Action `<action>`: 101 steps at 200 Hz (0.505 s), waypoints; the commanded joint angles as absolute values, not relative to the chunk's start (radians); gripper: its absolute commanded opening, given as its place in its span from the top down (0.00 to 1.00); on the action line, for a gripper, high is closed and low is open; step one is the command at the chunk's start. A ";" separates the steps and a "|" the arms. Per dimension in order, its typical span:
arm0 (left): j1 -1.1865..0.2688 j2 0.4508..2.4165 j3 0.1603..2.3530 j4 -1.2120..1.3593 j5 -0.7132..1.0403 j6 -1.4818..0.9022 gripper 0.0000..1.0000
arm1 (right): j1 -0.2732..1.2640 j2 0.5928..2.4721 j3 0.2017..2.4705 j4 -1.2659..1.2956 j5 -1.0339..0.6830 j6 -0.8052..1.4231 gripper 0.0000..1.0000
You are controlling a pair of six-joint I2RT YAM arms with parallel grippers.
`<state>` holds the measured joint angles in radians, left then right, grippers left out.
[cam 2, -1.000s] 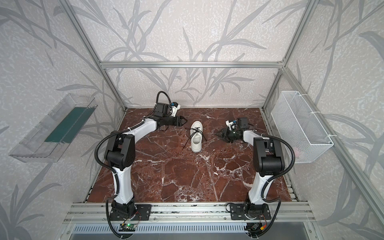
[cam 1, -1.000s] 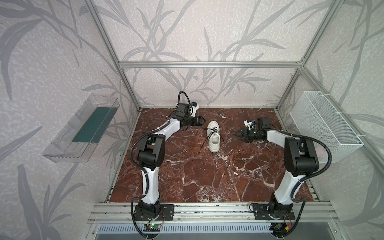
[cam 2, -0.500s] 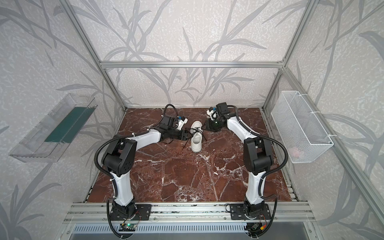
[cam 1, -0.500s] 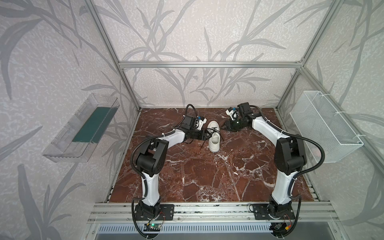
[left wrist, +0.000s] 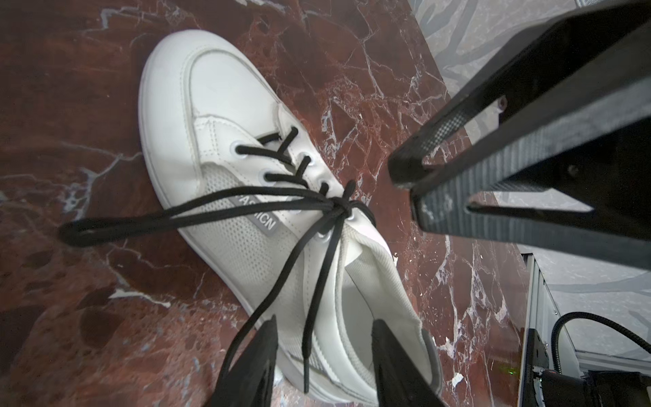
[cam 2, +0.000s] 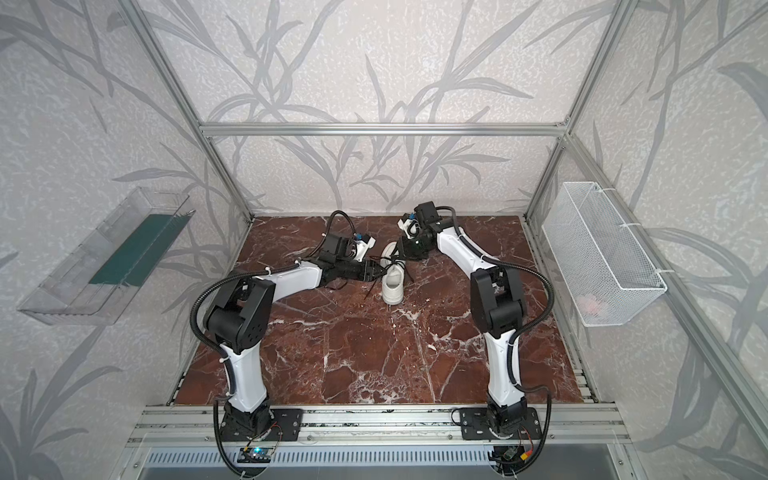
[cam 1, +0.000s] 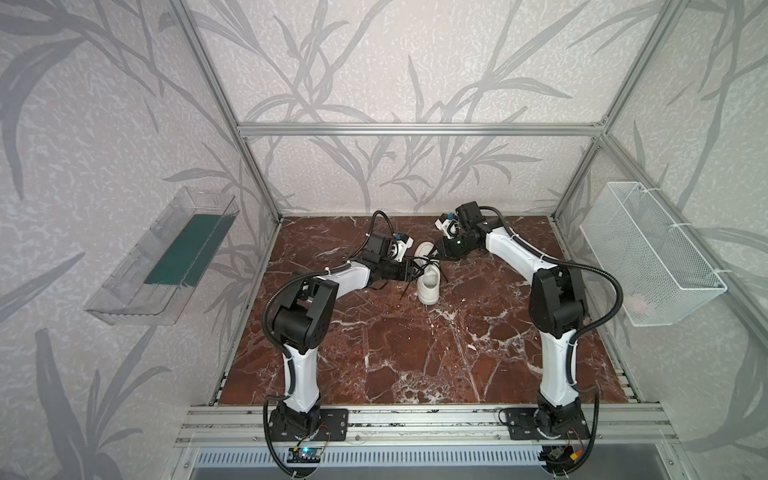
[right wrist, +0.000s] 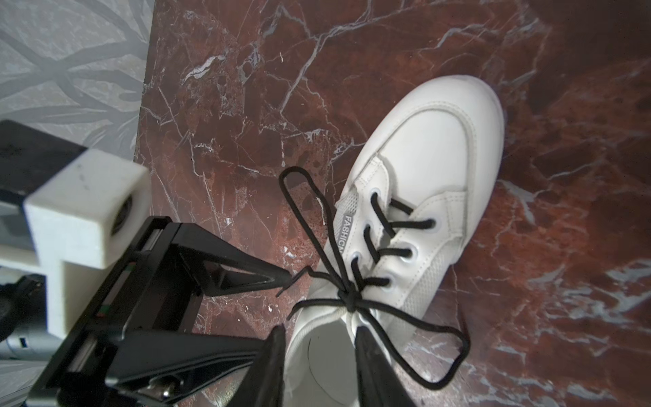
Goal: Tie the shoes
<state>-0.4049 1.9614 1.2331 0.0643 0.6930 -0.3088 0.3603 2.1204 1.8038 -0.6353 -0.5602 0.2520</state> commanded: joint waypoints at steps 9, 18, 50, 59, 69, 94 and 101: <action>-0.404 1.972 1.223 0.097 0.719 -0.342 0.59 | 0.372 2.149 1.862 -0.684 -0.558 0.229 0.66; -0.404 1.979 1.221 0.106 0.722 -0.348 0.60 | 0.374 2.153 1.867 -0.687 -0.560 0.227 0.66; -0.404 1.990 1.218 0.111 0.725 -0.355 0.64 | 0.376 2.167 1.874 -0.695 -0.558 0.226 0.67; -0.405 1.992 1.218 0.104 0.723 -0.352 0.65 | 0.377 2.168 1.875 -0.696 -0.555 0.223 0.67; -0.405 1.994 1.218 0.094 0.719 -0.345 0.66 | 0.377 2.169 1.874 -0.695 -0.553 0.221 0.67; -0.405 2.002 1.215 0.088 0.717 -0.343 0.66 | 0.377 2.174 1.874 -0.696 -0.558 0.221 0.68; -0.405 2.005 1.214 0.088 0.719 -0.345 0.66 | 0.377 2.174 1.874 -0.695 -0.559 0.222 0.68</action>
<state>-0.4049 1.9865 1.2274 0.0864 0.7086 -0.3412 0.3733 2.1635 1.8397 -0.6678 -0.5575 0.2344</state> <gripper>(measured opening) 0.338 0.323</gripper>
